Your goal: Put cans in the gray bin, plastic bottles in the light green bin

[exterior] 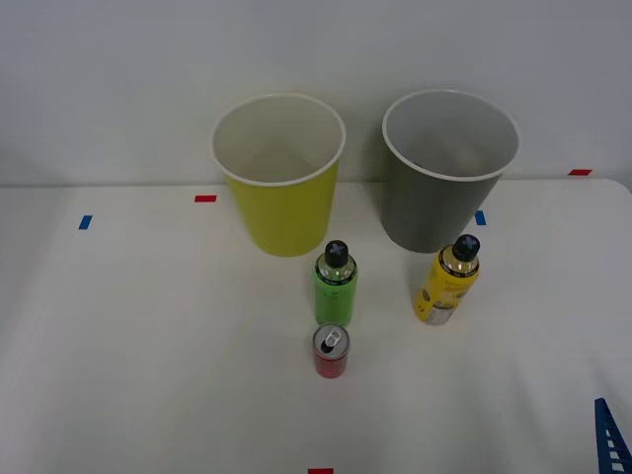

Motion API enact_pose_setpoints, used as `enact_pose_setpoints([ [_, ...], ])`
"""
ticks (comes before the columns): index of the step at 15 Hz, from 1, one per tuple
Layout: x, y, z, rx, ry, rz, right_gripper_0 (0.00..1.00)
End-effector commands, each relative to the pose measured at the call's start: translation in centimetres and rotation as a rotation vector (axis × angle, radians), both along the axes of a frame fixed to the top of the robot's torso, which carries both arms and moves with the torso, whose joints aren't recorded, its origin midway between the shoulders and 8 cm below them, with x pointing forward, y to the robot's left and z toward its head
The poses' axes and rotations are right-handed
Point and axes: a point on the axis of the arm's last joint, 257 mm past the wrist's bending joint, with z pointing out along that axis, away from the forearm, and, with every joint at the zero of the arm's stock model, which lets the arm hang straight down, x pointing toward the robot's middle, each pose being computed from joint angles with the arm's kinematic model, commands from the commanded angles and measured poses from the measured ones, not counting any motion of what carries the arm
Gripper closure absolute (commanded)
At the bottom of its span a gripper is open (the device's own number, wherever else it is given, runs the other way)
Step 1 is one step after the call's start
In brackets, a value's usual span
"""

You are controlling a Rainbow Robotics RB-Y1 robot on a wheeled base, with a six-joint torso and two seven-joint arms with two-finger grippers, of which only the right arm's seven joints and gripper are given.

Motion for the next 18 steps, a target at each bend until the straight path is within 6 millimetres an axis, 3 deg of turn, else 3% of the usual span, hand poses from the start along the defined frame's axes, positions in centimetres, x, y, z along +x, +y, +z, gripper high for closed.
enact_pose_setpoints([
  [1,0.0,0.0,0.0,0.0,0.0,0.0,0.0],
  [18,0.0,0.0,0.0,0.0,0.0,0.0,0.0],
])
